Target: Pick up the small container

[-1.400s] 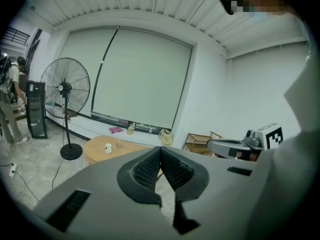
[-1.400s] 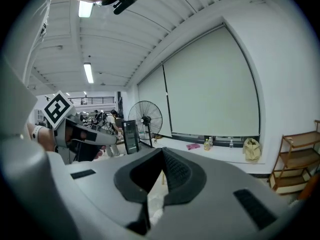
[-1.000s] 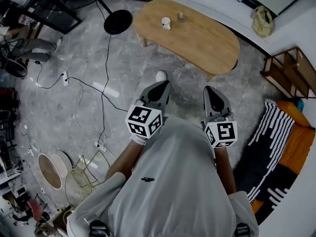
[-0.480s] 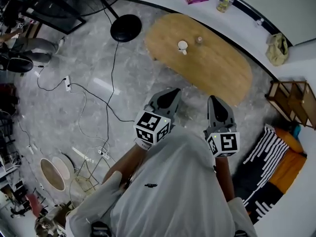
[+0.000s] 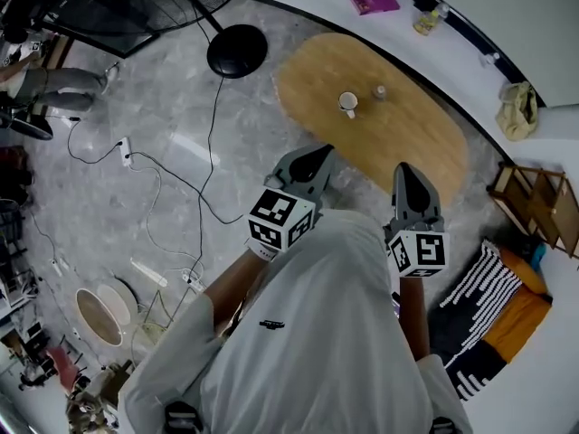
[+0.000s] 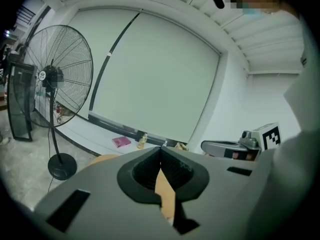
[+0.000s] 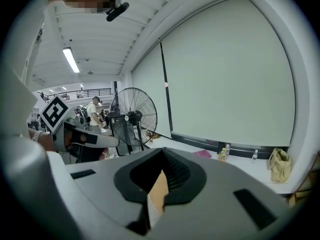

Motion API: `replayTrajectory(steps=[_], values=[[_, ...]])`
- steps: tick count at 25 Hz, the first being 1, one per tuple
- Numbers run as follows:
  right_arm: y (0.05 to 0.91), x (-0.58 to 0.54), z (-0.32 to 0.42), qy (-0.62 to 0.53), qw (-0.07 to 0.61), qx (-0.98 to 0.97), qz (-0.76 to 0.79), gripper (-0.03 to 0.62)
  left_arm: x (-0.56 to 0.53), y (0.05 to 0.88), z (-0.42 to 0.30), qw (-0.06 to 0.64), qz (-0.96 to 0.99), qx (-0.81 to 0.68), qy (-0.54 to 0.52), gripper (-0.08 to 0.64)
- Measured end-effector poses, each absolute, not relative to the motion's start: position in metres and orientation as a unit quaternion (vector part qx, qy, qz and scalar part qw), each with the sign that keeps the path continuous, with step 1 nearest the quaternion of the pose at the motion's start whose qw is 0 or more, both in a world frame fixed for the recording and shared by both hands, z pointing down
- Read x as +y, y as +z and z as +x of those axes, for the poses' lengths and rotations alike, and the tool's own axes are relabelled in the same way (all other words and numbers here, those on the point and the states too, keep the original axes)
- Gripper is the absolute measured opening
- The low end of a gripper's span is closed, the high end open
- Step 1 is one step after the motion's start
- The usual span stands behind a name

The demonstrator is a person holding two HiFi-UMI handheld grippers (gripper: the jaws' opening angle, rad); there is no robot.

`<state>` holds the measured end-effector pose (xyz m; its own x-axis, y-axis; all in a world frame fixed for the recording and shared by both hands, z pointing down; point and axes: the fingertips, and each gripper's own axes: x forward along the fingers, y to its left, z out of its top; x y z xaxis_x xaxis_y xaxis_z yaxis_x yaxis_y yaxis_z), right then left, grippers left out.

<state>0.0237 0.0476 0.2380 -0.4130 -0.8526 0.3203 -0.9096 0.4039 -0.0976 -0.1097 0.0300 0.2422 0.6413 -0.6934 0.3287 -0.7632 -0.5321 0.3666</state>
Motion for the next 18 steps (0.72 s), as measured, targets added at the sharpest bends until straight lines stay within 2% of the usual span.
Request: replayTrajectory(steps=[18], values=[[0.250, -0.012, 0.052, 0.137, 0.127, -0.850, 0.493, 0.006, -0.021, 0.248, -0.082, 0.255, 0.853, -0.447, 0.082, 0.018]])
